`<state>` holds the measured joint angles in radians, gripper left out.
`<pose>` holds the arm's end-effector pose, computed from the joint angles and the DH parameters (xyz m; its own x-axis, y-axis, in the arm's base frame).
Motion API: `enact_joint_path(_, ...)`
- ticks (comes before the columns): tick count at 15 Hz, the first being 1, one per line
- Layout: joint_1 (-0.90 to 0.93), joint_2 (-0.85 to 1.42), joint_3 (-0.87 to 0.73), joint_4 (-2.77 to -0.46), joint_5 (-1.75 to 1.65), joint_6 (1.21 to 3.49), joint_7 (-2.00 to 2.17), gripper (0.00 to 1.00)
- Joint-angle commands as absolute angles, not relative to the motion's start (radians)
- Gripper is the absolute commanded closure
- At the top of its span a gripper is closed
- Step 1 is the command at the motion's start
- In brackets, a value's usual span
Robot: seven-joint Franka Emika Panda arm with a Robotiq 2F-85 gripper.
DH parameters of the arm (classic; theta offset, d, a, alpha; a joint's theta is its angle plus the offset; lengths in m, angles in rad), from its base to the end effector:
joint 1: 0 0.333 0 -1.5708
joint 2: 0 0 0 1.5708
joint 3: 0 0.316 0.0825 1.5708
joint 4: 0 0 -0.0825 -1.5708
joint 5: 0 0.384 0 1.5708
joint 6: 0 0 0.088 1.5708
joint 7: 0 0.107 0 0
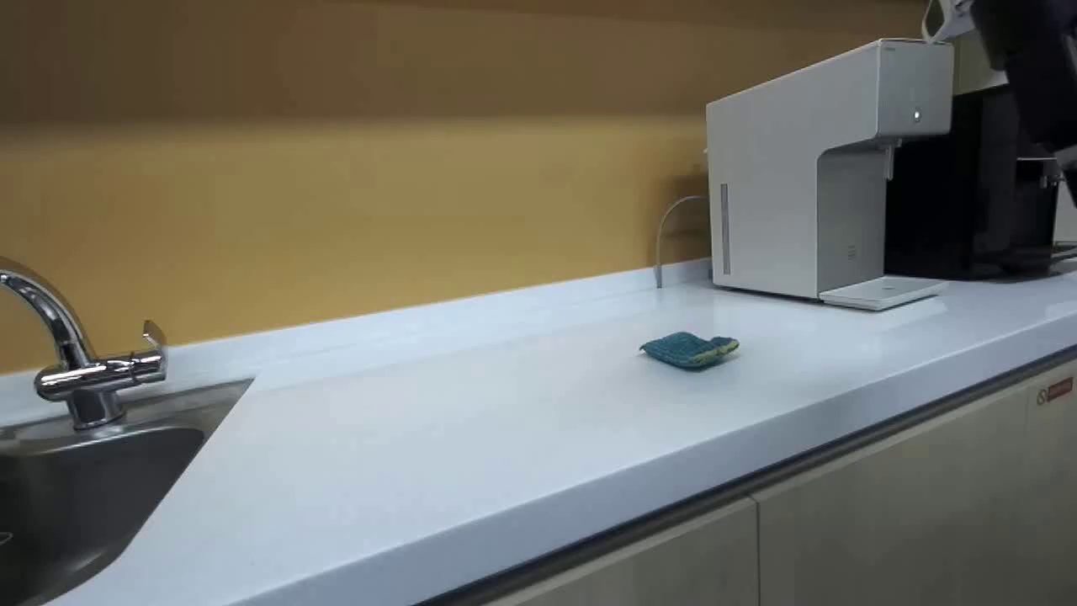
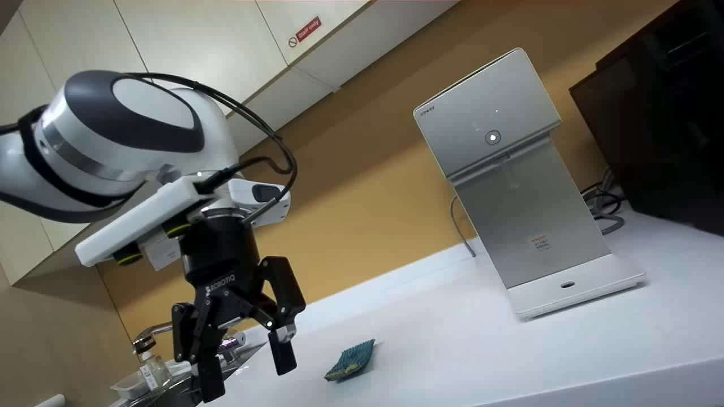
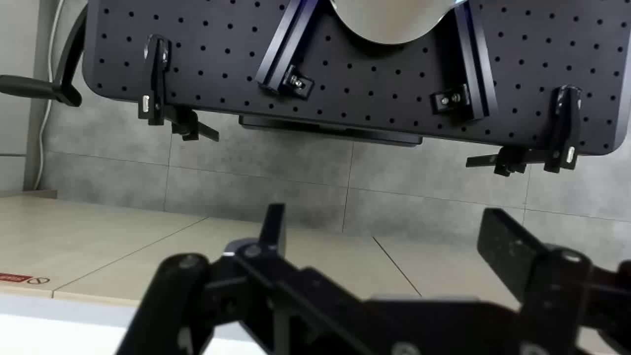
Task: Use the sponge to wipe the counter
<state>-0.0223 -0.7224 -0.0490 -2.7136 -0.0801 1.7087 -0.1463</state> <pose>0.2909 -0.0274 0.4157 0.9531 0.1093 -0.2822 0.1138 -0.9935 -0.0004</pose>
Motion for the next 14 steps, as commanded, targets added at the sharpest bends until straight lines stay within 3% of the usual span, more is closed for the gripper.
enact_joint_path(1, -0.016, -0.722, -0.054, -2.711, -0.083, 1.706, -0.143, 0.0)
enact_joint_path(10, -0.016, -0.722, -0.054, -2.711, -0.082, 1.706, -0.143, 0.0)
enact_joint_path(14, -0.02, -0.669, 0.005, -2.696, 0.005, 1.865, 0.046, 0.0)
